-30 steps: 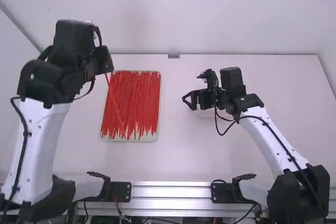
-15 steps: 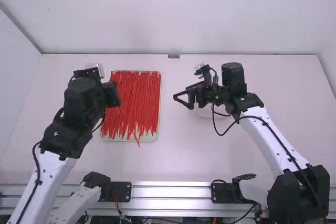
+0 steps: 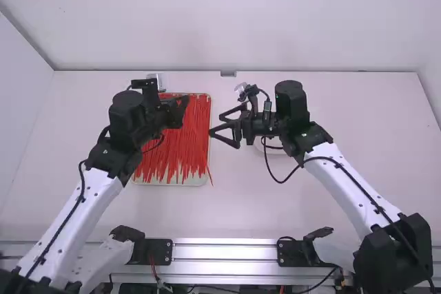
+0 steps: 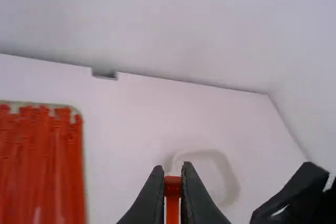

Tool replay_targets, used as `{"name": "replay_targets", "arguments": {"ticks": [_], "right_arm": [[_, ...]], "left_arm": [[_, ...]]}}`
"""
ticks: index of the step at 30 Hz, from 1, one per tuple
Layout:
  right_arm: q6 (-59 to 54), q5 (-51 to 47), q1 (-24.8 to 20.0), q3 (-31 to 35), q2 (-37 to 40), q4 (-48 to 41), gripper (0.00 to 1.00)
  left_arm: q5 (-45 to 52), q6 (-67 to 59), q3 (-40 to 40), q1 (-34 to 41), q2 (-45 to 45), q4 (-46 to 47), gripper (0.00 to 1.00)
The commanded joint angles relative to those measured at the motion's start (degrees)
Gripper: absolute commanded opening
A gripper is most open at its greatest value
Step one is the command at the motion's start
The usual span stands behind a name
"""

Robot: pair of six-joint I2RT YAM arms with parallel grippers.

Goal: Fasten the cable tie

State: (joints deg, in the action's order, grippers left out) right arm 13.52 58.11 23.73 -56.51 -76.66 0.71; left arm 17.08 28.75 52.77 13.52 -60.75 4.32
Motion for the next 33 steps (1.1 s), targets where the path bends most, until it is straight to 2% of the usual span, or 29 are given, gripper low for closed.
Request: {"name": "replay_targets", "arguments": {"ticks": [1, 6, 9, 16, 20, 24, 30, 32, 33], "right_arm": [[0.6, 0.2, 0.7, -1.6, -0.2, 0.2, 0.90], [0.7, 0.4, 0.7, -1.6, -0.2, -0.1, 0.79], [1.7, 0.4, 0.8, -1.6, -0.2, 0.4, 0.77], [1.7, 0.4, 0.8, -1.6, -0.2, 0.2, 0.59], [1.9, 0.6, 0.7, -1.6, -0.2, 0.2, 0.41], [3.2, 0.4, 0.5, -1.6, -0.2, 0.2, 0.40], [3.2, 0.4, 0.5, -1.6, -0.2, 0.2, 0.16], [3.2, 0.4, 0.6, -1.6, -0.2, 0.2, 0.00], [3.2, 0.3, 0.7, -1.6, -0.2, 0.2, 0.00]], "left_arm": [[6.5, 3.0, 3.5, 0.4, -1.8, -1.9, 0.02], [9.9, 5.6, 6.2, 0.4, -3.5, -5.1, 0.02], [10.6, 7.7, 6.5, 0.4, -3.5, -7.1, 0.02], [9.1, 8.9, 6.5, 3.8, -3.6, -10.2, 0.02], [6.4, 8.7, 6.5, 4.9, -4.0, -10.2, 0.02], [6.0, 7.5, 6.5, 4.8, -4.0, -9.7, 0.02], [5.8, 7.3, 6.5, 4.9, -4.0, -9.3, 0.02], [6.0, 7.4, 6.5, 4.9, -4.0, -9.3, 0.02], [6.1, 7.5, 6.5, 4.7, -4.0, -9.4, 0.02]]}}
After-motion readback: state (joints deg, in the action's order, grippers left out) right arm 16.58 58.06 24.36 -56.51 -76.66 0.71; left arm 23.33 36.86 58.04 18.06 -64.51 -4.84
